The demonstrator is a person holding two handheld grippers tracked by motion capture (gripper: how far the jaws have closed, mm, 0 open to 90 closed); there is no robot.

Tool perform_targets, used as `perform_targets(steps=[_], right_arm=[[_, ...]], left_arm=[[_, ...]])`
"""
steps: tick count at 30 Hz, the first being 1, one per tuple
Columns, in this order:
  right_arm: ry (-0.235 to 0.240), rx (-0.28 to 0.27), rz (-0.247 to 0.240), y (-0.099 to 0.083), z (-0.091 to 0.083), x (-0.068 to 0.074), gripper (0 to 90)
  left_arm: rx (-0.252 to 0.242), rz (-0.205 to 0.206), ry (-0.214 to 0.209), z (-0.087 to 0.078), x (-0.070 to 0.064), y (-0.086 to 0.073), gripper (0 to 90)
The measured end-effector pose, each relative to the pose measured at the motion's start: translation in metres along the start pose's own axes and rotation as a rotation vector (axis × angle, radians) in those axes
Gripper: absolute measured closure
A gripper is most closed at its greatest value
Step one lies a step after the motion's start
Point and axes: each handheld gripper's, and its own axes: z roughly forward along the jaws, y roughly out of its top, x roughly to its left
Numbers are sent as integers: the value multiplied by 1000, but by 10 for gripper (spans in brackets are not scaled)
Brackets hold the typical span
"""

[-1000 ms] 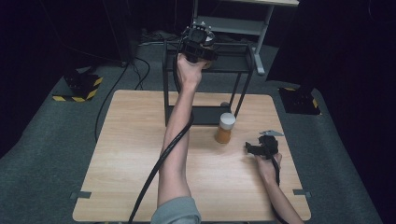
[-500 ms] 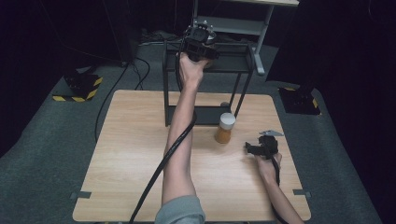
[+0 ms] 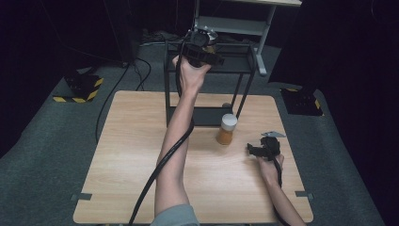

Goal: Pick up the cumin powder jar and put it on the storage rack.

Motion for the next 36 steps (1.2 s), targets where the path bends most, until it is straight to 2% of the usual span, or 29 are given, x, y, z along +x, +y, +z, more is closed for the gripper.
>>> perform_targets(steps=[6,10,17,24,28,31,32,36], right_arm=[[-2,1,-1,0,0,0,127],[-4,0,0,0,0,1,126],[-5,0,0,0,0,1,126],[-5,-1,0,0,0,1,126],[-7,-2,-1,0,0,2,127],[-7,-2,-3,0,0,2,127],[-7,-2,-3,0,0,2,127],[-7,-2,-4,0,0,2,127]], left_arm=[[-14,12,-3,-13,2,-14,3],[-22,29,-24,-23,7,-25,3],[-22,57,-66,-30,9,-39,3],[9,135,-102,-44,11,-58,3],[6,146,-115,-54,16,-69,3],[-8,143,-129,-62,24,-86,3],[-8,143,-129,-62,24,-86,3],[-7,137,-138,-62,31,-104,3]])
